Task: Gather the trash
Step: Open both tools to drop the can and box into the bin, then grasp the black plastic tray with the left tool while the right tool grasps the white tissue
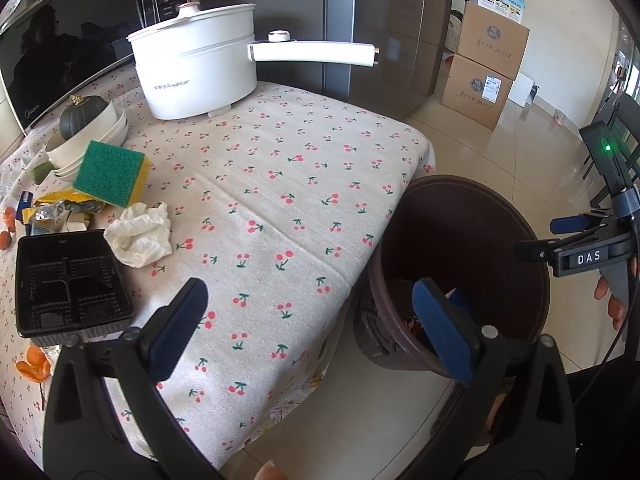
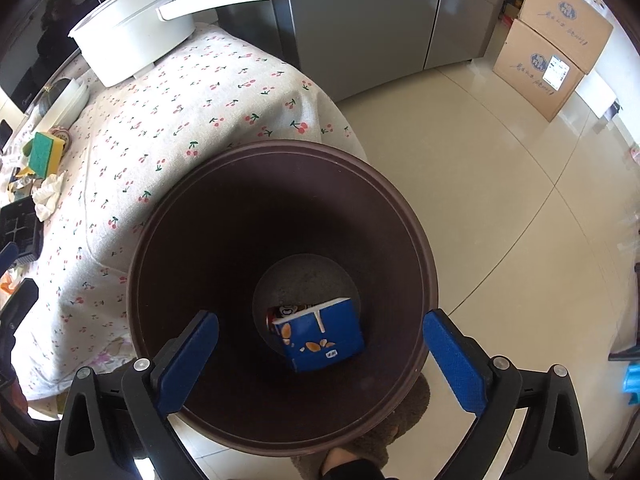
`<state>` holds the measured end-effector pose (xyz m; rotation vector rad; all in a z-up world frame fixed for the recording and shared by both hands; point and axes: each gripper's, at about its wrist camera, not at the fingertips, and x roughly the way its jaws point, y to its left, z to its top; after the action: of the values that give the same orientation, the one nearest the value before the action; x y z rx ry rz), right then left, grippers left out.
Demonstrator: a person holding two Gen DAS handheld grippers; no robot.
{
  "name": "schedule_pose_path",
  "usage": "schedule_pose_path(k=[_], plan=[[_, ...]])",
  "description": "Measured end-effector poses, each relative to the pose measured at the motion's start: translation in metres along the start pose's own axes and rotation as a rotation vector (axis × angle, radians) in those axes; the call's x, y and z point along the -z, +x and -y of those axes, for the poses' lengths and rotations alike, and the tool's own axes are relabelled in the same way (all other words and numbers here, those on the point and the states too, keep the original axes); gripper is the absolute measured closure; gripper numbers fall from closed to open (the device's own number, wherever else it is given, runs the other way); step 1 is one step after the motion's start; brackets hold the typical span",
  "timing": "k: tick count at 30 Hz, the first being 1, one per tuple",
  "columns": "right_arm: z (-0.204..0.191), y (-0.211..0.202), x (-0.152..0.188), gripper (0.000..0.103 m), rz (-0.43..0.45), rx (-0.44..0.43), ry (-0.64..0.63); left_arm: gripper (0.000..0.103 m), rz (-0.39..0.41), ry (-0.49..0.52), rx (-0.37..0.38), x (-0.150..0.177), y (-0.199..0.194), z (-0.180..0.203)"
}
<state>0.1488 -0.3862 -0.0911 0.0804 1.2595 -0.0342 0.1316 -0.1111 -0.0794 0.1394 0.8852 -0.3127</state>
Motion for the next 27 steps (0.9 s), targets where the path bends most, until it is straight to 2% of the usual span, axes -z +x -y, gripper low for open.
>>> schedule_pose_path(k=[15,27], plan=[[-0.051,-0.013,-0.015,0.000,0.023,-0.037,-0.083,0.001,-0.009,-0.081,-0.048,0.006,-0.023,-0.041],[-0.125,-0.025,-0.039,0.000,0.056,-0.085,-0.189,0.001,-0.023,-0.227,-0.117,0.010,-0.046,-0.108]])
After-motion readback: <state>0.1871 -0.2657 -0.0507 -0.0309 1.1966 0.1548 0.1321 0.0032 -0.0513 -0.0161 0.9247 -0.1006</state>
